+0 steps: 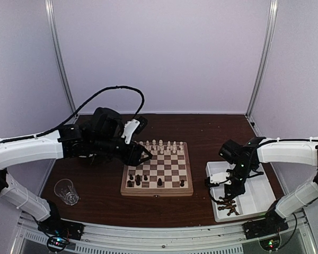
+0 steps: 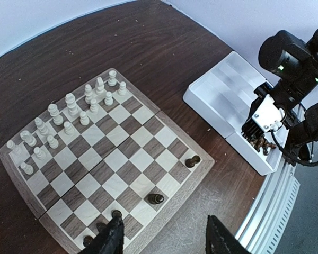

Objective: Set up the chess pieces on the board
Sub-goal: Pick up the chess pile from the storage box.

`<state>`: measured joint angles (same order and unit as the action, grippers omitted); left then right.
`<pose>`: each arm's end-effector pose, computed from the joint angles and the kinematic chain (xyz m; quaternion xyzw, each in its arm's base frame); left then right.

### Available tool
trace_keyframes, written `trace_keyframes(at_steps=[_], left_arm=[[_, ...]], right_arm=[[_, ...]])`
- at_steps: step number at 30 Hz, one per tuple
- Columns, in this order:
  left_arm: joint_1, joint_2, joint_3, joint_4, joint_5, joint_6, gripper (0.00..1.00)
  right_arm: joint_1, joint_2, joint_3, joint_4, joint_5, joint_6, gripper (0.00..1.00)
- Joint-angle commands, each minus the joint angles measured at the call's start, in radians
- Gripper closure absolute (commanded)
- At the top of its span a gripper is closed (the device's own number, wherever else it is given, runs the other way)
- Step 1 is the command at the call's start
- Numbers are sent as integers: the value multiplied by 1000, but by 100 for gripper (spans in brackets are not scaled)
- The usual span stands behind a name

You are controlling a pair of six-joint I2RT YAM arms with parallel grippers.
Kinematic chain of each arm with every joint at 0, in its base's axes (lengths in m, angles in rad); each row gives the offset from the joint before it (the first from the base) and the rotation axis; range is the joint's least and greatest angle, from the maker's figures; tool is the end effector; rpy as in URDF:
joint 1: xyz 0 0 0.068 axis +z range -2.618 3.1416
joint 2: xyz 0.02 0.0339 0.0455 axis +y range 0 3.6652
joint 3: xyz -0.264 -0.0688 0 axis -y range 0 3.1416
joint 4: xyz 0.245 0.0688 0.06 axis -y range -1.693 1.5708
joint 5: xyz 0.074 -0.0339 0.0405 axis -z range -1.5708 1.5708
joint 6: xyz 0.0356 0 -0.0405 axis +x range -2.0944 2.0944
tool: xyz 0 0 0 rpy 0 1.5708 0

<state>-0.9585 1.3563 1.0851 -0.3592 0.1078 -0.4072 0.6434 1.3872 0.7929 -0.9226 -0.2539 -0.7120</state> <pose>0.1718 -0.2512 0.2991 0.2658 0.8499 -0.3227 0.3207 0.1660 0.1357 0.1773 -0.6244 0.7703 0.1256 0.0311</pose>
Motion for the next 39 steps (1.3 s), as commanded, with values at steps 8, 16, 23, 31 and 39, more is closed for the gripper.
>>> trace_keyframes(at_steps=[8, 16, 23, 31, 39], left_arm=[[-3, -34, -14, 38, -49, -17, 48], [-3, -44, -17, 35, -62, -26, 48], [-3, -31, -15, 50, -62, -41, 48], [-3, -1, 6, 82, -39, -61, 48], [-2, 22, 16, 87, -25, -69, 48]], right_arm=[[1, 77, -19, -5, -3, -42, 67], [1, 114, -55, 104, 110, -37, 67], [-1, 121, -50, 141, 138, -12, 71], [-56, 85, -26, 206, 208, 28, 78], [-96, -19, -5, 149, 90, 32, 74]])
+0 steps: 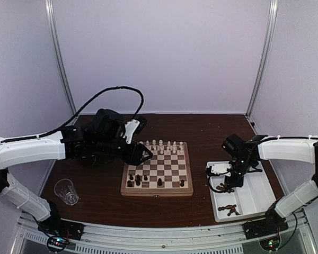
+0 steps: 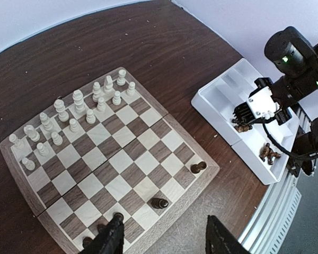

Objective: Set up the chess pieces on the board
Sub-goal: Pick up the chess pile from the storage box, then pass from the right arm to the left

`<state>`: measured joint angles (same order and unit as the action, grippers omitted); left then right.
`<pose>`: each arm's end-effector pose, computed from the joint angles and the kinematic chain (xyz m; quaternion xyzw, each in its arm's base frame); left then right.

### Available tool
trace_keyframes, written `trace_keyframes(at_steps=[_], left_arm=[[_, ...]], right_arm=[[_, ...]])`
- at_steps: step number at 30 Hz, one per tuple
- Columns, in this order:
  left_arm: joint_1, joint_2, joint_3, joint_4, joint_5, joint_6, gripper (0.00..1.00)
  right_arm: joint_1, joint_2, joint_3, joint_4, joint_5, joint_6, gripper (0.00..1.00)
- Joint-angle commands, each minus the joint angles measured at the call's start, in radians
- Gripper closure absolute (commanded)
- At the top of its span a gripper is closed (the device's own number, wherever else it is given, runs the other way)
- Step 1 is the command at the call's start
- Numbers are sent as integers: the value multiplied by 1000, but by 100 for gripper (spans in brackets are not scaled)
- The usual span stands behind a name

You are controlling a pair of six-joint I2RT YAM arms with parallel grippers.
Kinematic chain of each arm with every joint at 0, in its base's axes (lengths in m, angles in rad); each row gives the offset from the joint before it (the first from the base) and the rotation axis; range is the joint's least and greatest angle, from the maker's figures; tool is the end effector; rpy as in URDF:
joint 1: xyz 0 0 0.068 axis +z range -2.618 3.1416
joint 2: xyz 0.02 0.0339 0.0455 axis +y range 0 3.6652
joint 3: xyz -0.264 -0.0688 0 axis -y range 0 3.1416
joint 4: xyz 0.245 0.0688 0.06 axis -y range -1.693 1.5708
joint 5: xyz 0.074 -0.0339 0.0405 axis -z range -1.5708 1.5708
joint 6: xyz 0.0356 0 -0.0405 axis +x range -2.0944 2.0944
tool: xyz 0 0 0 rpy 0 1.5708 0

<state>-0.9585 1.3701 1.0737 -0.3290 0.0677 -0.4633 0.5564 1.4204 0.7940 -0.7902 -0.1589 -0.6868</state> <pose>0.1751 -0.2534 0.2939 0.2330 0.8589 -0.3197 0.3251 0.1931 0.1267 0.1716 -0.5837 0.8044 0.0740 0.0818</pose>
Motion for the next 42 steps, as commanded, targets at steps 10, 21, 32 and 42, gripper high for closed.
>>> trace_keyframes(at_steps=[10, 21, 32, 42], left_arm=[[-3, 11, 24, 61, 19, -21, 48], [-2, 21, 14, 77, 24, -24, 48], [-2, 3, -2, 65, 10, -27, 48], [-2, 20, -12, 90, 20, -42, 48]], right_arm=[[-13, -81, 1, -46, -21, 1, 75], [-12, -34, -10, -94, -95, -47, 85], [-6, 108, 3, -36, -57, -27, 81], [2, 121, 6, -11, -73, -22, 84]])
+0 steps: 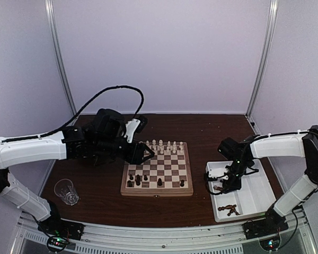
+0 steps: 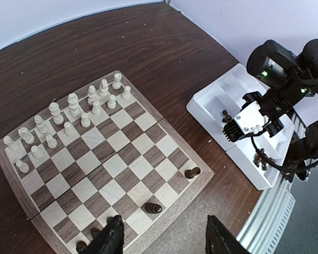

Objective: Set up the chess pieces on the board
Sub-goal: Pass from the right arm to the left

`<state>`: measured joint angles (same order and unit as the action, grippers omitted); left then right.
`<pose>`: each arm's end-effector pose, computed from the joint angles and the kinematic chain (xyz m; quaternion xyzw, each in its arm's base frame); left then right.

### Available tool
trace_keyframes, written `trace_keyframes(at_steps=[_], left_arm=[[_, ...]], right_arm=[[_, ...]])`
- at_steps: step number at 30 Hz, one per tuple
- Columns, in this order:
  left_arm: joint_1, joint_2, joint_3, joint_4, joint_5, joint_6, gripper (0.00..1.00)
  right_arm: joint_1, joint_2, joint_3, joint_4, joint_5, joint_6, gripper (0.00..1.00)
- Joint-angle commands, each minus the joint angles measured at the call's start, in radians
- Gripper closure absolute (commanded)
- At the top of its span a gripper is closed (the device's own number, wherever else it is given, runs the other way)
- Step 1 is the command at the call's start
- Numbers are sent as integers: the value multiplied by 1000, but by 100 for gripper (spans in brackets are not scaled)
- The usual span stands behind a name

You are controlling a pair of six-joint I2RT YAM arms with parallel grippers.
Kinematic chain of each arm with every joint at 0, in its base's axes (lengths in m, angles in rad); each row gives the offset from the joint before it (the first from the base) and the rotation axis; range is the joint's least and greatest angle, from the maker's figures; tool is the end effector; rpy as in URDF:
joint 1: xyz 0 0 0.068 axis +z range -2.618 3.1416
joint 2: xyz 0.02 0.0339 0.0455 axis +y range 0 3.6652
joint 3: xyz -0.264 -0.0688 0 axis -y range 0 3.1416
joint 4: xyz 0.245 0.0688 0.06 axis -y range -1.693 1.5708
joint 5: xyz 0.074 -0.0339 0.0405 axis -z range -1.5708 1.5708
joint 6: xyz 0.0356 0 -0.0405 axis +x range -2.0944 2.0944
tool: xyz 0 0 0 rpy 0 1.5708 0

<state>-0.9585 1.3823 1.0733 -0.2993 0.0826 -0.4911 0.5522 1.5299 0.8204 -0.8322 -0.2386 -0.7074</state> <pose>0.1769 -0.2570 0.2929 0.2237 0.8572 -0.3340 0.3220 0.1976 0.1317 0.1546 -0.5861 0.8013 0.1175 0.0236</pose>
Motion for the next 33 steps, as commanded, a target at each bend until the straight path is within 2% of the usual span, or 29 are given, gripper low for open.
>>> trace_keyframes(at_steps=[1, 3, 5, 11, 16, 25, 33], left_arm=[[-2, 9, -14, 68, 7, -17, 48], [-3, 20, -13, 86, 19, -26, 48], [-7, 38, 2, 98, 42, -31, 48], [-60, 125, 81, 128, 103, -8, 47], [-100, 205, 114, 255, 193, -42, 47], [-146, 342, 183, 478, 329, -200, 44], [-157, 409, 232, 501, 360, -275, 44]], right_arm=[[6, 5, -22, 33, 6, -5, 88], [5, -18, -20, 25, 11, -4, 95], [3, -67, -18, 8, 13, -4, 96], [2, -293, 38, -89, -23, 13, 97], [3, -403, 108, -129, -166, 52, 96], [16, -400, 185, -103, -282, 99, 94], [37, -397, 209, -101, -292, 100, 94]])
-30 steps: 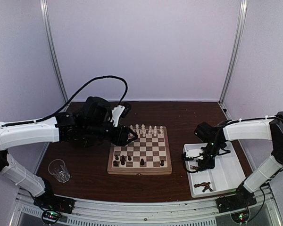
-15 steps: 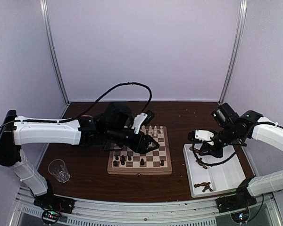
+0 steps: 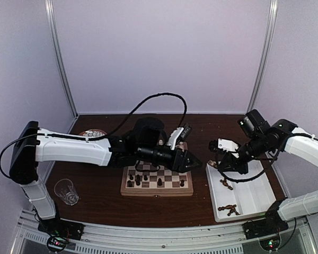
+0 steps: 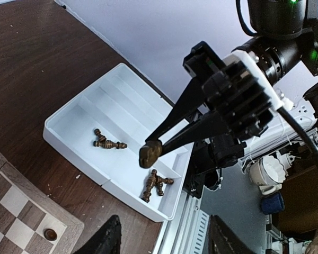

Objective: Set up the chess pieces on the board
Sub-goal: Pass from the right arm to the left

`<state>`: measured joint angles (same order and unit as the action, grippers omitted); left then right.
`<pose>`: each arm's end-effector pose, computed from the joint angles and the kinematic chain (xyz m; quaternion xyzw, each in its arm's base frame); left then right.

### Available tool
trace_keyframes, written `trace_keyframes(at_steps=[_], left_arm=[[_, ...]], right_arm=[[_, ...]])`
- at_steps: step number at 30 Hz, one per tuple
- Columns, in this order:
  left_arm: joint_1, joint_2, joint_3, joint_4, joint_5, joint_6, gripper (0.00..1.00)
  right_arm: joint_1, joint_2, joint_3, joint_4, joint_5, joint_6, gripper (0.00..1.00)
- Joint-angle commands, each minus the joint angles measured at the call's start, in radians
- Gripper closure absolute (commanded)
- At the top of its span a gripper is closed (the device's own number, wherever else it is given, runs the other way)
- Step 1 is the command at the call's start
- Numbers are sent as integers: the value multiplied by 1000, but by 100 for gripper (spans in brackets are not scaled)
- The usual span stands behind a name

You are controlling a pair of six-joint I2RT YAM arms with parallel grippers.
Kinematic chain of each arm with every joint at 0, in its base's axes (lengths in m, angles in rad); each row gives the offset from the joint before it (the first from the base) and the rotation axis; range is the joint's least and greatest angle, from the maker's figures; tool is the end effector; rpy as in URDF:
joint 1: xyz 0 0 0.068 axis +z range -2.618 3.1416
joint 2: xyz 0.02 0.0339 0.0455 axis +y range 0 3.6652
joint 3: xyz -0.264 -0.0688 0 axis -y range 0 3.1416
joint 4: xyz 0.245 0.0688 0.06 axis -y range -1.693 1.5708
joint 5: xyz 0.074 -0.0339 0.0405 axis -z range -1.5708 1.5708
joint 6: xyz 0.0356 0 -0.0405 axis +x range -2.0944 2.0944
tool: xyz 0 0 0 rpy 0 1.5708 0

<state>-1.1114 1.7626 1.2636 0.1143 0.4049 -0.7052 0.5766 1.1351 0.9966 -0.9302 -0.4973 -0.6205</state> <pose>0.1706 -0.3765 0.2680 0.2739 0.7729 -0.5342 0.2053 0.1669 0.1288 0.2861 -0.5795 0.7412 0.2330 0.2460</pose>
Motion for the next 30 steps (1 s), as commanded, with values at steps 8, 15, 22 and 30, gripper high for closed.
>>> trace_keyframes(at_steps=[8, 15, 22, 30], left_arm=[[-6, 127, 118, 105, 63, -136, 50], [-8, 161, 157, 130, 90, -137, 62], [-9, 180, 169, 141, 108, -140, 79], [-10, 189, 180, 121, 112, -139, 98]], right_arm=[[34, 0, 58, -18, -66, 13, 93], [42, 1, 59, -22, -69, 13, 93], [43, 5, 57, -16, -73, 18, 92], [43, 5, 58, -9, -74, 26, 91]])
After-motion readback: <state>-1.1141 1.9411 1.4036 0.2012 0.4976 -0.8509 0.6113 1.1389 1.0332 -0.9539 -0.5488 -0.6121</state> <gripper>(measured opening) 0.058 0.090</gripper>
